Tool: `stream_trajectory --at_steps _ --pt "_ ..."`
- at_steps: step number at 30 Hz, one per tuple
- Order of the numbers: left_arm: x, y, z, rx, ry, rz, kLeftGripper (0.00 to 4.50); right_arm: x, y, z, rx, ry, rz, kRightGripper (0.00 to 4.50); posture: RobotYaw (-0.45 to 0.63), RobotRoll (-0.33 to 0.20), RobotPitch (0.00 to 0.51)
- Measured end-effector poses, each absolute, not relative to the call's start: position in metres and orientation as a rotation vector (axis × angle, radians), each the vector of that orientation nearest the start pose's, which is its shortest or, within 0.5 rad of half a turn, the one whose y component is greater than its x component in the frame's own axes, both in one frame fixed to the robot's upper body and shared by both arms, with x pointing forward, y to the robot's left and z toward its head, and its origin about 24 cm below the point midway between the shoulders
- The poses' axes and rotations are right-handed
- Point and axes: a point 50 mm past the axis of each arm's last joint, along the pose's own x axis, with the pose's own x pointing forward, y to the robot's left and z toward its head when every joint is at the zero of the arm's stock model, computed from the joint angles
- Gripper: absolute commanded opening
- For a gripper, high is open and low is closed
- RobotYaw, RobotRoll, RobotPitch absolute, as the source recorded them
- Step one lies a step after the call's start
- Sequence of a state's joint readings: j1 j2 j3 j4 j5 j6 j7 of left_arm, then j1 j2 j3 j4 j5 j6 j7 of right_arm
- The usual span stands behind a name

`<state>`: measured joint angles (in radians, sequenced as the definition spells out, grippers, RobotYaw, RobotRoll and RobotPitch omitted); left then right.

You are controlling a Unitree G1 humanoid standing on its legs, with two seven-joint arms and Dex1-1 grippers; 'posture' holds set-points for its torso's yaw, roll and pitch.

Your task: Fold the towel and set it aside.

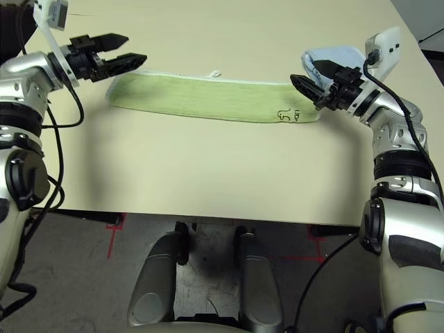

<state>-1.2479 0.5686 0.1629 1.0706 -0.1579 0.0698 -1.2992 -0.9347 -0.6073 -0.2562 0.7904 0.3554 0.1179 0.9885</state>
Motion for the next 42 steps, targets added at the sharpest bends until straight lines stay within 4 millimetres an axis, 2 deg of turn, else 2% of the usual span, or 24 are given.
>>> stream_trajectory --at_steps 6,11,15,17,22,26,31,35,42 --pt "0.380 0.214 0.231 0.284 -0.027 -1.116 4.50 0.373 -0.257 0.208 0.141 -0.113 0.656 4.48 0.02 0.000 0.309" --pt "0.379 0.211 0.229 0.363 -0.009 -1.142 4.50 0.367 -0.264 0.209 0.331 0.017 0.665 4.48 0.01 0.000 0.321" --pt "0.378 0.212 0.229 0.413 -0.009 -1.152 4.50 0.345 -0.280 0.227 0.413 0.036 0.692 4.48 0.00 0.000 0.338" --pt "0.377 0.215 0.230 0.430 -0.015 -1.156 4.50 0.333 -0.286 0.230 0.455 0.044 0.702 4.48 0.00 0.000 0.342" --pt "0.372 0.219 0.221 0.465 -0.017 -1.191 4.50 0.299 -0.296 0.211 0.593 0.122 0.663 4.48 -0.01 0.000 0.340" --pt "0.371 0.219 0.219 0.474 -0.021 -1.204 4.50 0.285 -0.299 0.193 0.645 0.146 0.586 4.48 -0.02 0.000 0.340" --pt "0.371 0.217 0.219 0.458 -0.037 -1.203 4.50 0.282 -0.305 0.183 0.672 0.146 0.493 4.48 -0.01 0.000 0.341" --pt "0.372 0.208 0.222 0.399 -0.056 -1.227 4.50 0.288 -0.300 0.175 0.699 0.160 0.448 4.48 0.00 0.000 0.341" --pt "0.370 0.206 0.230 0.397 -0.072 -1.239 4.50 0.299 -0.291 0.170 0.745 0.184 0.409 4.48 0.01 0.000 0.341"
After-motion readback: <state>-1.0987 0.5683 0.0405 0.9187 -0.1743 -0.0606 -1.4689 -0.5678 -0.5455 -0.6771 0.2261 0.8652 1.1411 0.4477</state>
